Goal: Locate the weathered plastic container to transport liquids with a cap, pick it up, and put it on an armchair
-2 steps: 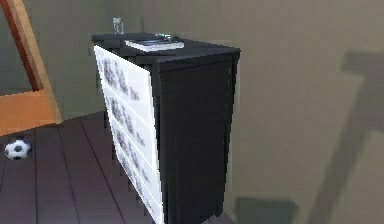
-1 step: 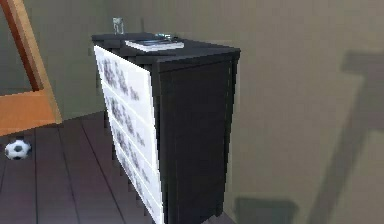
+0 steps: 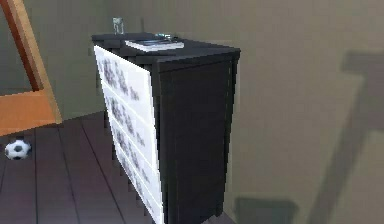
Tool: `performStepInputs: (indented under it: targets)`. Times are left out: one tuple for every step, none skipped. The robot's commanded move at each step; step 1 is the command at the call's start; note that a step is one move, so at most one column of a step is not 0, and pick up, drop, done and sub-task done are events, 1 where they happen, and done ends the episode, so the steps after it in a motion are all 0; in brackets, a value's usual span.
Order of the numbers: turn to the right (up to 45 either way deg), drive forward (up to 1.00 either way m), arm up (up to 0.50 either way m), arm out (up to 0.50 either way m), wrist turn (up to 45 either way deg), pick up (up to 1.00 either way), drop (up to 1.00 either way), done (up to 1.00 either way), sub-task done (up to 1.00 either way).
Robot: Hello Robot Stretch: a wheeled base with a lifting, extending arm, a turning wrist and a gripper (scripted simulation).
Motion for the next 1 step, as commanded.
performStepInputs:
  targets:
    - [0.0,0.0,0.1,0.0,0.0,0.0,0.0,0.0,0.0]
